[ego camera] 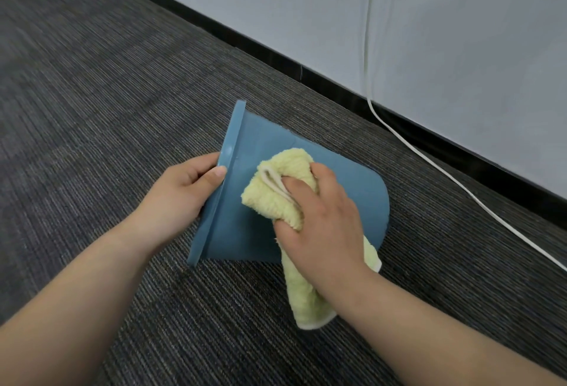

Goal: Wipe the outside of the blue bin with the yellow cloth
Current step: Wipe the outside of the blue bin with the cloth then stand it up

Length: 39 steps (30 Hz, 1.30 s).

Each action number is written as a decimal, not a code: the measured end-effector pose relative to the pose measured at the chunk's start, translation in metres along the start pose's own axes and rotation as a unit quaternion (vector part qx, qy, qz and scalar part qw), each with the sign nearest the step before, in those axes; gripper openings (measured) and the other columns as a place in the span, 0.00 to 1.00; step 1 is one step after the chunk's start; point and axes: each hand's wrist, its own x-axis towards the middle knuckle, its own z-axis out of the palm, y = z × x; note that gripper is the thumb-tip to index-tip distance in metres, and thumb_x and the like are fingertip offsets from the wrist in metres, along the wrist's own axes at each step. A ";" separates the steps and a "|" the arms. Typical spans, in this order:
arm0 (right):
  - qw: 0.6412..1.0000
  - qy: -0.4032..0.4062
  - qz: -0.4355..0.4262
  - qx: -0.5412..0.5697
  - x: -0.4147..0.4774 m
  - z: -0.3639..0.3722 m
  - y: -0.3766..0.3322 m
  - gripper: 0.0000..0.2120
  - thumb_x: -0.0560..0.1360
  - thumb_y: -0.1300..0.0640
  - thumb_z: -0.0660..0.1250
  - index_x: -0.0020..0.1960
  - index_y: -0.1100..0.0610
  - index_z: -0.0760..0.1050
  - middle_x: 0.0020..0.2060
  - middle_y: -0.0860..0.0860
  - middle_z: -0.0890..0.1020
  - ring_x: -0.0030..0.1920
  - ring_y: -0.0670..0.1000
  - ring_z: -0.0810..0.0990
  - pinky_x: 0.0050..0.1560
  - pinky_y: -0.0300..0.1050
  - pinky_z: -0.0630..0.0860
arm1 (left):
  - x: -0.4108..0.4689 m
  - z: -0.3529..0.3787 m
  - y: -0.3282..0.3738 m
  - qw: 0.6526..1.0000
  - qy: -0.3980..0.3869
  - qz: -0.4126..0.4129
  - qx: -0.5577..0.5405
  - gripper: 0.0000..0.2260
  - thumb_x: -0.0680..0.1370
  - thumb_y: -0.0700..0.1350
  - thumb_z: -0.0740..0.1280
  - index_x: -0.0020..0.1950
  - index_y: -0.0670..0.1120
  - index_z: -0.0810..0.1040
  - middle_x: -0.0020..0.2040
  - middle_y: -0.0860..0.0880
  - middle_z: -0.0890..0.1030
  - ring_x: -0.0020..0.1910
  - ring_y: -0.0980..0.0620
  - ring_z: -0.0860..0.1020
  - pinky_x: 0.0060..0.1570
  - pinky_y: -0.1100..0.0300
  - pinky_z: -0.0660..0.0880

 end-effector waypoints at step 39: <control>0.992 -0.042 -0.059 -0.099 -0.014 -0.009 0.014 0.26 0.55 0.57 0.77 0.52 0.55 0.77 0.57 0.64 0.75 0.48 0.64 0.77 0.44 0.58 0.75 | -0.002 -0.005 -0.003 1.000 -0.019 0.017 0.008 0.15 0.77 0.43 0.57 0.45 0.61 0.78 0.40 0.65 0.83 0.40 0.64 0.81 0.33 0.72 0.74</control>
